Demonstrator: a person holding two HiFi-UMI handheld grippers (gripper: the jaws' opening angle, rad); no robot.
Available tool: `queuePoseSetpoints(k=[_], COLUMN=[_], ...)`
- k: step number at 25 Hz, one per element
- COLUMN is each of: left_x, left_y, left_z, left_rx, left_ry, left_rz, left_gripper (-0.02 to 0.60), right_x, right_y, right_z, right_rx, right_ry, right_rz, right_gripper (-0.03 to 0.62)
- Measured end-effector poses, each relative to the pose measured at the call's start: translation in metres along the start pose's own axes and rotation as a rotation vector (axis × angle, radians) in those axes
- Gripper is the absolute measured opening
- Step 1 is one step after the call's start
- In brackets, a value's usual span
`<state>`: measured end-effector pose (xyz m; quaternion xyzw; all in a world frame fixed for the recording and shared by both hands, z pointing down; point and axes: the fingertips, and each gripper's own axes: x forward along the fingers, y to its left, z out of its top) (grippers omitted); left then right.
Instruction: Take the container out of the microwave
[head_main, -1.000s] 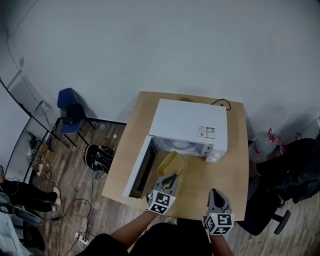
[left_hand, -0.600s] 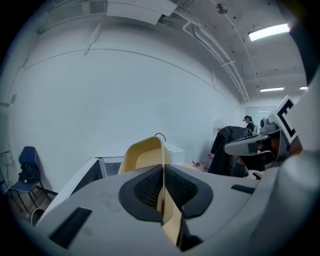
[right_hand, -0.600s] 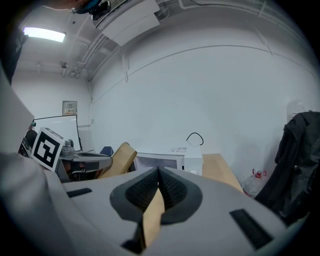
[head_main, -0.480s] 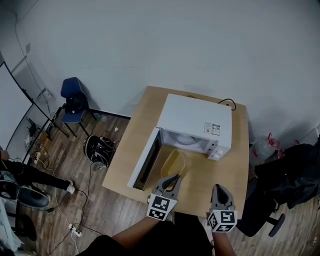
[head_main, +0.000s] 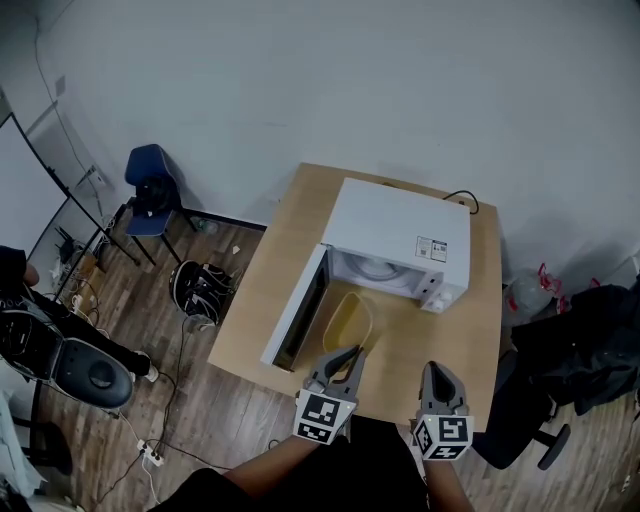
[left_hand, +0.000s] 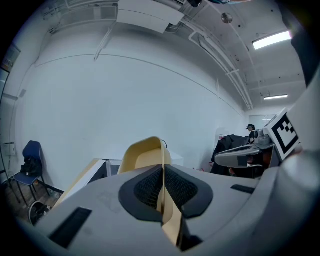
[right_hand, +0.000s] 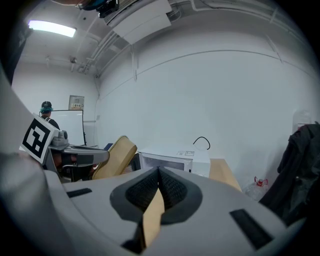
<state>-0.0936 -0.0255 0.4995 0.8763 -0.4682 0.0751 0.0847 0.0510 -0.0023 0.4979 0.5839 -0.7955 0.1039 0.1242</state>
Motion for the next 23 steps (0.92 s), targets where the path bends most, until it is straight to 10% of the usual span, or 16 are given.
queuePoseSetpoints(k=[23], left_x=[0.022], left_y=[-0.009], left_z=[-0.005], left_rx=[0.018], left_ry=[0.049], left_rz=[-0.057], left_gripper=[0.021], right_x=[0.006], right_y=[-0.011], right_z=[0.010], right_rx=[0.004], right_ry=[-0.026], right_rz=[-0.035], right_gripper=[0.058])
